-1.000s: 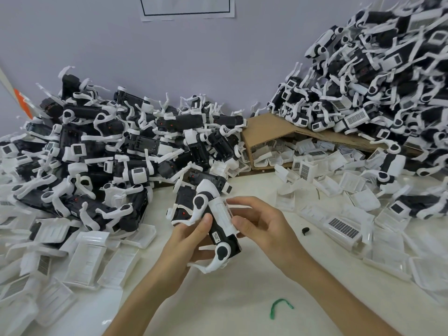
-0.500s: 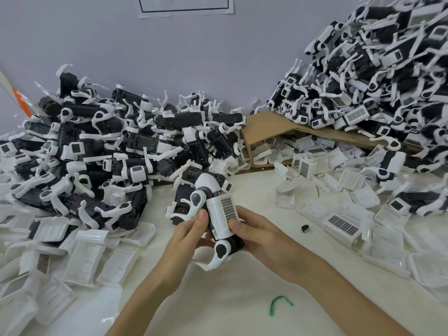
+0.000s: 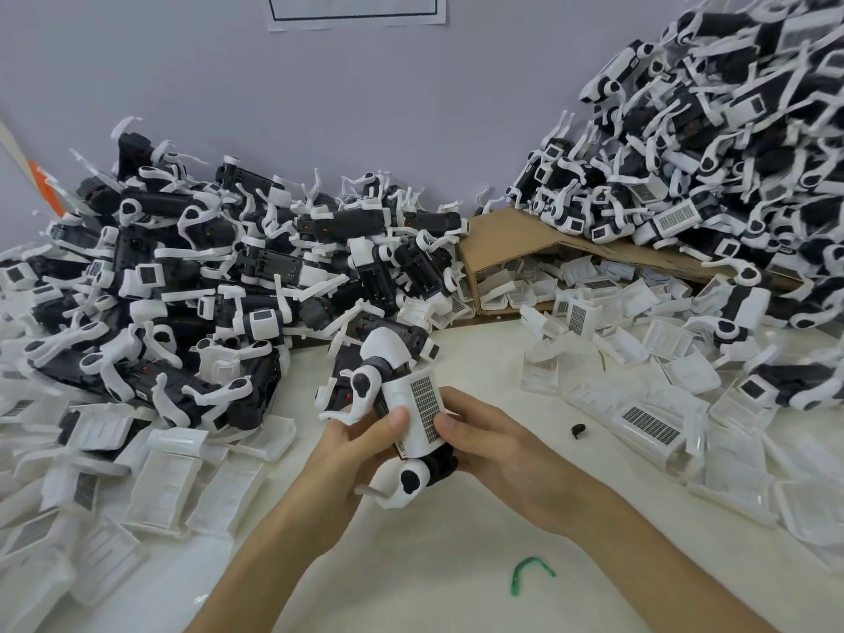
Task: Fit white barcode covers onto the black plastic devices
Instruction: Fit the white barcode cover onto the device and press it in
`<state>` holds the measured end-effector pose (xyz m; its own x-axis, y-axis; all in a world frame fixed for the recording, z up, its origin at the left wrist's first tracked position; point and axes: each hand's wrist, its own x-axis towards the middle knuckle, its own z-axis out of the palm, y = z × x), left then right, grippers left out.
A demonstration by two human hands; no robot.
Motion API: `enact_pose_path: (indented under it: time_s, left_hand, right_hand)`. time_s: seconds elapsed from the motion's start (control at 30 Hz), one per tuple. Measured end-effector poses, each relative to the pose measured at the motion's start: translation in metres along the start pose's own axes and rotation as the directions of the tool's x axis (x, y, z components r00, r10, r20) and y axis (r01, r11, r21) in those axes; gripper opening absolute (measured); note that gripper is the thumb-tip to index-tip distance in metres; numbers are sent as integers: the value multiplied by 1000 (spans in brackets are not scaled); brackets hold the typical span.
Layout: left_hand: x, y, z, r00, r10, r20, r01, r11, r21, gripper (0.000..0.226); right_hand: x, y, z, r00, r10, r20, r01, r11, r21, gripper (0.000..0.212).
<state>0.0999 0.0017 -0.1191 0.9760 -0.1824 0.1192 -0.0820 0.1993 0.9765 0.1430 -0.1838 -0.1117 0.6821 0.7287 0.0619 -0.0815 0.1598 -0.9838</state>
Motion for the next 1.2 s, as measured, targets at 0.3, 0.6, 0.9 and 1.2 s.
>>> enact_pose_path:
  time_s: [0.3,0.6,0.9,1.2]
  left_hand:
    - [0,-1,-4,994,20,103,-15,999,-48,59]
    - [-1,0,-5,998,-24,61,24,1000,16,58]
    - [-1,-5,2,994,-107,38,100,983,156,68]
    - [5,-3,5,992,-126,-15,125,991,-45,94]
  right_hand:
    - [1,1,1,998,-7,-59,3,998,-62,39]
    - [2,2,1,994,-3,-108,0,999,-33,47]
    - [-1,0,4,998,55,-14,-54,999,5,54]
    - [-1,0,2,998,53,34,-55,997,51,49]
